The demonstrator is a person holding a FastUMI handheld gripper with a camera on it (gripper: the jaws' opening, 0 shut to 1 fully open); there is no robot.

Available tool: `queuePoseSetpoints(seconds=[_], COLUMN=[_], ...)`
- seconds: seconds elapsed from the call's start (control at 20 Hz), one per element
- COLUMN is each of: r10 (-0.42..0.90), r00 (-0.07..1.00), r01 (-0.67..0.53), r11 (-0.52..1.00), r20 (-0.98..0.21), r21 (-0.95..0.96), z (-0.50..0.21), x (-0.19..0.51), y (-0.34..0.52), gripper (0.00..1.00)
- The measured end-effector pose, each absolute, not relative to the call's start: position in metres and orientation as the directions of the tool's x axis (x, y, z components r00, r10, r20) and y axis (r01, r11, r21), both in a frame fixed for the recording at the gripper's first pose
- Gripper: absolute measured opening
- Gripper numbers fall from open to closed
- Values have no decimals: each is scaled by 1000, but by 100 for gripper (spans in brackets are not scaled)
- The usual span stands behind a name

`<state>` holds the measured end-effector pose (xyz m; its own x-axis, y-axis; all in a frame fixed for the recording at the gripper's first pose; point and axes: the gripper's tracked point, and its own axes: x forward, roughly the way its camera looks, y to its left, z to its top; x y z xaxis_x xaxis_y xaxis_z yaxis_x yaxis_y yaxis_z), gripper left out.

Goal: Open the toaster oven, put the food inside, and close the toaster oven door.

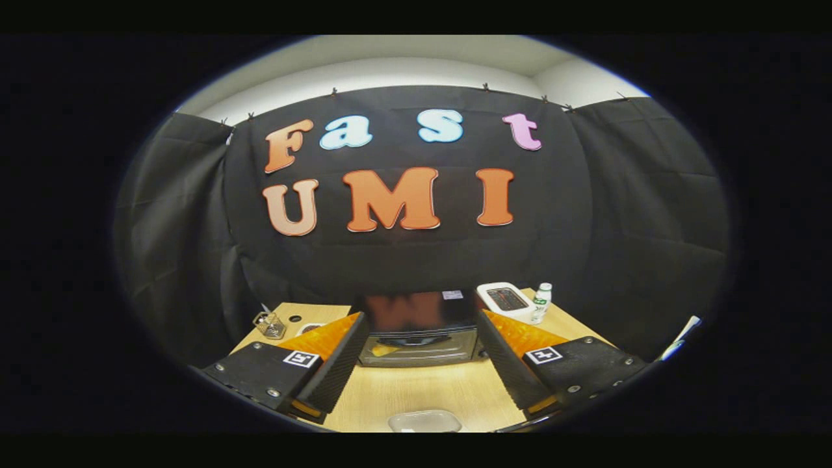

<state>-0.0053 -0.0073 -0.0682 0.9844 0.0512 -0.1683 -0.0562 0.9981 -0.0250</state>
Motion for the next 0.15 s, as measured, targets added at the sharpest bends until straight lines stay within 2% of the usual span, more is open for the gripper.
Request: queuePoseSetpoints(seconds=[0.15], r10=[23], r00=[988], r01=[-26], r11=[999], r20=[-150], r21=[-20], z=[-62], x=[-14], y=[-20], gripper=[99])
